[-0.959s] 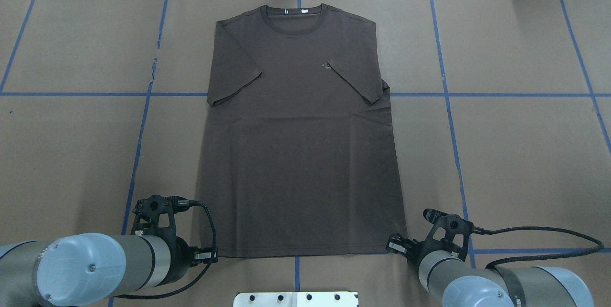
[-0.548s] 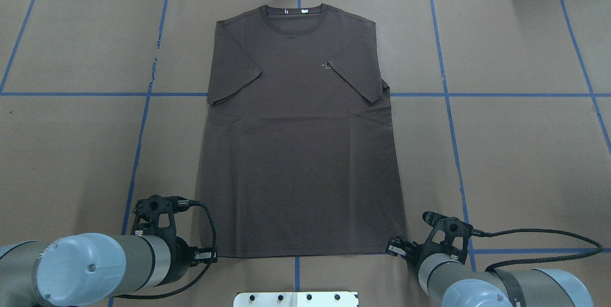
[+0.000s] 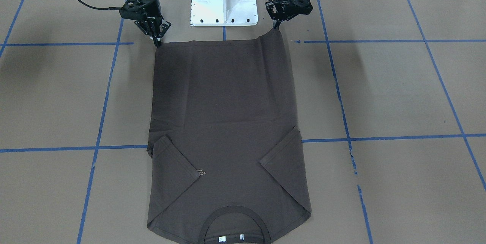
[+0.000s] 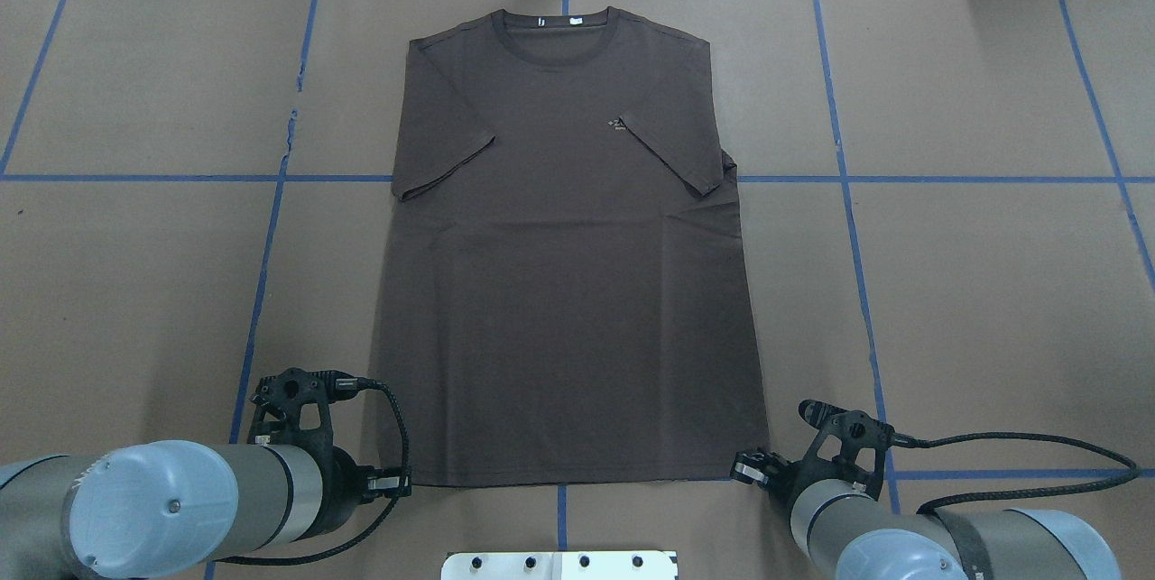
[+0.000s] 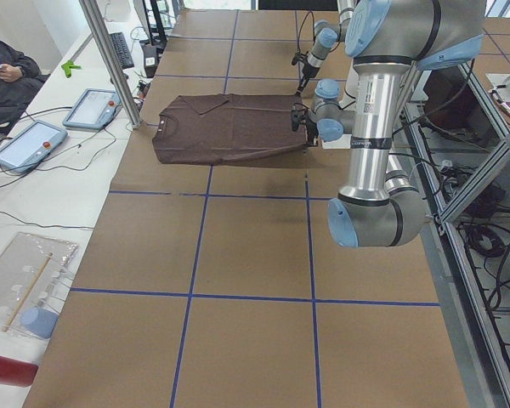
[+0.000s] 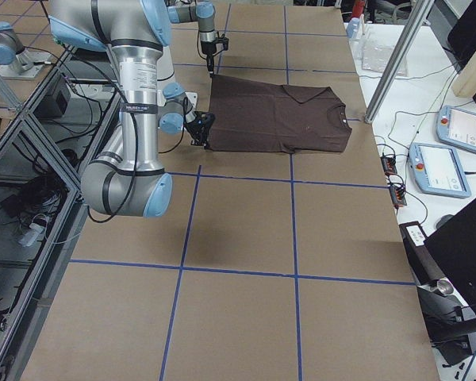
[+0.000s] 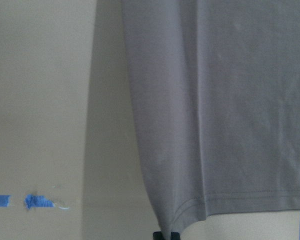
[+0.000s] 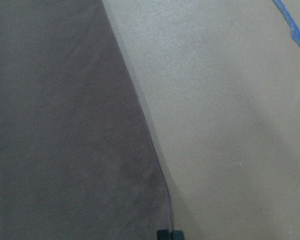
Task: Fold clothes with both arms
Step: 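Lift the hem with both grippers and fold it toward the collar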
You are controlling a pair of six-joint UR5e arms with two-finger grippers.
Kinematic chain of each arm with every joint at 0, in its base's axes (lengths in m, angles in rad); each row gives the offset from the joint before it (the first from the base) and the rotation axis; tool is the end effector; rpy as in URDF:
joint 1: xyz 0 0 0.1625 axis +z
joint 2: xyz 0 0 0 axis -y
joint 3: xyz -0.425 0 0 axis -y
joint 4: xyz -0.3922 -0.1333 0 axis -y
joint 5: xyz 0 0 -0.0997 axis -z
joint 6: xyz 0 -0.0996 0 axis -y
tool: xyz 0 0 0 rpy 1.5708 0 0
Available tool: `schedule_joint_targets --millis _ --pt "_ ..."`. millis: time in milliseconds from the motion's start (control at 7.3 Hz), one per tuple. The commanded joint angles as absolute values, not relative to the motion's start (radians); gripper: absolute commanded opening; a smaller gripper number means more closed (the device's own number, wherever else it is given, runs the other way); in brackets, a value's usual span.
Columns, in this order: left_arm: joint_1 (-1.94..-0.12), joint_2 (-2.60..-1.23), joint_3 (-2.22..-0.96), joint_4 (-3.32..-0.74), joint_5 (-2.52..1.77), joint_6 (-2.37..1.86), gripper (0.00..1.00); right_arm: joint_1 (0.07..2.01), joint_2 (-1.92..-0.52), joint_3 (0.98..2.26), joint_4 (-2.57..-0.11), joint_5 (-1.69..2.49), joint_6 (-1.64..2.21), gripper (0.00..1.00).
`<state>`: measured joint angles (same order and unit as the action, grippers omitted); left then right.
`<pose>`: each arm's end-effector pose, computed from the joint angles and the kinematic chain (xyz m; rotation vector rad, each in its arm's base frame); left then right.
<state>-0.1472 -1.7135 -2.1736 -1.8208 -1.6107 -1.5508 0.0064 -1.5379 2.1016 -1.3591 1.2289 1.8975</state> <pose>0.4621 -0.1993 0.2876 0.0467 0.9954 -0.0966 -0.4813 -0.1698 0.3749 0.1996 -0.8162 0.4460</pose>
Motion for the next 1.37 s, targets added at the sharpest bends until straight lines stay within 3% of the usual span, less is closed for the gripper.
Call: schedule_joint_targets --millis 0,274,685,959,1234 --pt "-0.147 -1.715 -2.174 -1.821 -1.611 -1.551 0.00 0.012 -1.542 2.114 -1.359 1.221 1.894 0.00" --pt "-0.150 -1.717 -2.230 -1.786 -1.615 -1.548 0.00 0.015 -1.557 2.307 -1.502 1.248 1.888 0.00" --pt "-0.150 -1.724 -2.559 -1.457 -1.710 -1.549 0.00 0.011 -1.536 2.705 -1.877 1.414 1.890 0.00" --pt "-0.243 -1.791 -2.567 -1.378 -1.758 -1.492 0.00 0.087 -1.494 2.700 -1.894 1.454 1.867 0.00" --pt "-0.456 -1.909 -2.418 -1.373 -1.763 -1.297 0.00 0.280 -1.366 2.590 -1.896 1.553 1.771 0.00"
